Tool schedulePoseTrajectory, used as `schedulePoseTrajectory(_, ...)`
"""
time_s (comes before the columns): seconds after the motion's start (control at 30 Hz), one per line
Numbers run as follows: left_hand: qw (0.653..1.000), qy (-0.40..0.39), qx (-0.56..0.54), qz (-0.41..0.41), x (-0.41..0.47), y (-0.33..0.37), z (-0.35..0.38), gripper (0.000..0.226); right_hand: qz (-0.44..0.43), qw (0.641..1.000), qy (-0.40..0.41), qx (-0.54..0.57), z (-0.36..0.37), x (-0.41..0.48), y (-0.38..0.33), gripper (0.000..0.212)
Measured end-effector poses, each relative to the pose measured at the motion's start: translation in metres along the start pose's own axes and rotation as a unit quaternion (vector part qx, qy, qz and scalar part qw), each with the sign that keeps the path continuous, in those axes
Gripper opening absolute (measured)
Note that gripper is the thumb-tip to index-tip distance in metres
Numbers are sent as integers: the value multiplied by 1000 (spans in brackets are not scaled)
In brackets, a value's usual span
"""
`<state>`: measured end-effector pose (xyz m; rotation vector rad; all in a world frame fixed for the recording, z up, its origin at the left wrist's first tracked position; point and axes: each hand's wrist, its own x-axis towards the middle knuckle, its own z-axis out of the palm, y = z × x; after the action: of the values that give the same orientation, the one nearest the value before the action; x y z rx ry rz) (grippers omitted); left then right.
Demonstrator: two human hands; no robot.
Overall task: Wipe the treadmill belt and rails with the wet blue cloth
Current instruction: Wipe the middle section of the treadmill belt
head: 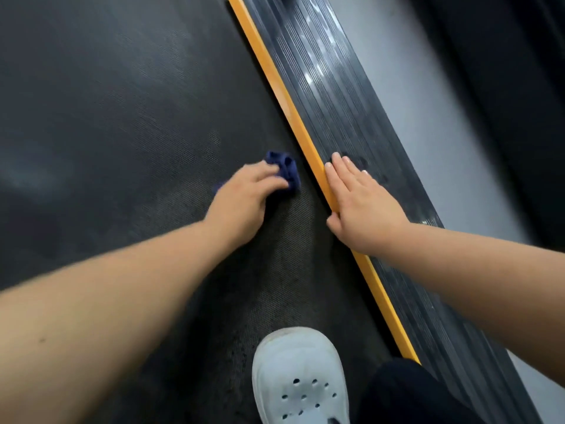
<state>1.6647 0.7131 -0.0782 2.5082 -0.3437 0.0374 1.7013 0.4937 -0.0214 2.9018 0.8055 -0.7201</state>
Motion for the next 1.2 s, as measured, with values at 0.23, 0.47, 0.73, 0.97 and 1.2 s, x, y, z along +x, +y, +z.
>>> schedulePoseTrajectory(0.23, 994, -88, 8, 72, -23, -14, -36, 39, -46, 997, -15, -56, -2, 12, -9, 87)
schedulePoseTrajectory(0.47, 994, -64, -50, -68, -17, -29, -36, 44, -49, 998, 11, -45, -1, 14, -13, 82)
schedulePoseTrajectory(0.73, 984, -137, -41, -102, -112, -11, -75, 51, -160, 987, 30, 8, -5, 37, -82, 56)
schedulePoseTrajectory(0.97, 891, -247, 110, -364, -148, -73, -123, 99, -401, 914, -38, -51, 30, 23, -130, 68)
schedulePoseTrajectory(1.2, 898, -203, 92, -380, -147, -76, -117, 105, -497, 861, -77, -71, 29, 34, -201, 63)
